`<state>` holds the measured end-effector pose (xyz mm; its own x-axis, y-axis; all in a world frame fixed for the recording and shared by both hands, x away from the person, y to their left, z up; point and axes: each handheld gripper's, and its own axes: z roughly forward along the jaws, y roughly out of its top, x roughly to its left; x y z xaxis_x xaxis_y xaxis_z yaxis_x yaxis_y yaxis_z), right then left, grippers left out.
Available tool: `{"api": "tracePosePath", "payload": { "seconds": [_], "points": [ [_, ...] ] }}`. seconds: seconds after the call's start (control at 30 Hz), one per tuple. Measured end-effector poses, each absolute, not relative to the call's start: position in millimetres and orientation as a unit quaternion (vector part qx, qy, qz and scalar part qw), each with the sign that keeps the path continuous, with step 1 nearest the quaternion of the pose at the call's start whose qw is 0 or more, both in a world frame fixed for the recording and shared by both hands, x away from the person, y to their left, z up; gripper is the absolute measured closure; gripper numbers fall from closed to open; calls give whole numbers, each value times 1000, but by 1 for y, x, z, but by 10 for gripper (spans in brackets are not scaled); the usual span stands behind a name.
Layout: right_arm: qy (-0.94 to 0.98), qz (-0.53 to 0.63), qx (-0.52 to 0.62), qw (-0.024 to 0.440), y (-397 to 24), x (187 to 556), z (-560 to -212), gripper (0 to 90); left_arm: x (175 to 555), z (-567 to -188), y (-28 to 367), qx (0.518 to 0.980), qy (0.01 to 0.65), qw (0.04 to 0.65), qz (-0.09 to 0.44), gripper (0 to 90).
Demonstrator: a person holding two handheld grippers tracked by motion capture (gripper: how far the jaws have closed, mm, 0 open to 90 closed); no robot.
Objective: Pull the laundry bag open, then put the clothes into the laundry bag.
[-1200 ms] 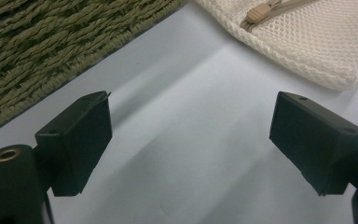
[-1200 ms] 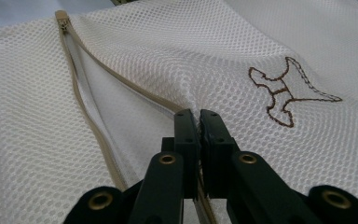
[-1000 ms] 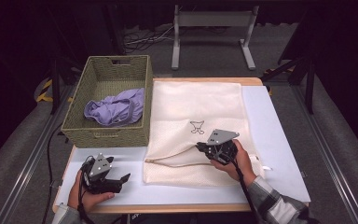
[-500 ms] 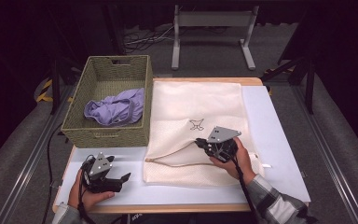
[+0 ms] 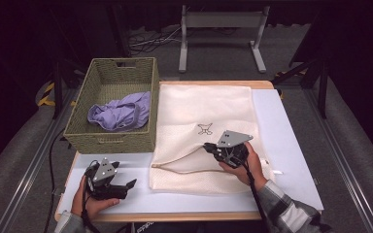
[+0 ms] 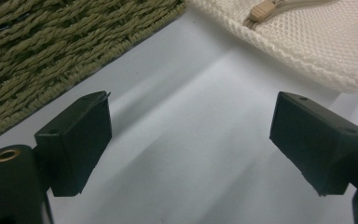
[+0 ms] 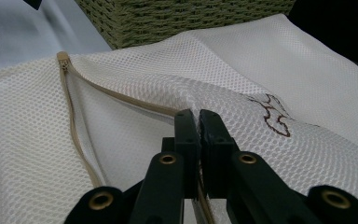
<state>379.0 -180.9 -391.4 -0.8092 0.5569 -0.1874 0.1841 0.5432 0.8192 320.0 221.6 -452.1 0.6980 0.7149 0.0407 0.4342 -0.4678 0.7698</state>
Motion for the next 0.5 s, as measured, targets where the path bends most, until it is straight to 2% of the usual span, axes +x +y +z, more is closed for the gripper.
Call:
{"api": "tracePosePath", "payload": {
  "seconds": [0.5],
  "points": [
    [838,445,221,227,-185,379,-384,870,319,-446,222,832,344,390,192,130]
  ]
}}
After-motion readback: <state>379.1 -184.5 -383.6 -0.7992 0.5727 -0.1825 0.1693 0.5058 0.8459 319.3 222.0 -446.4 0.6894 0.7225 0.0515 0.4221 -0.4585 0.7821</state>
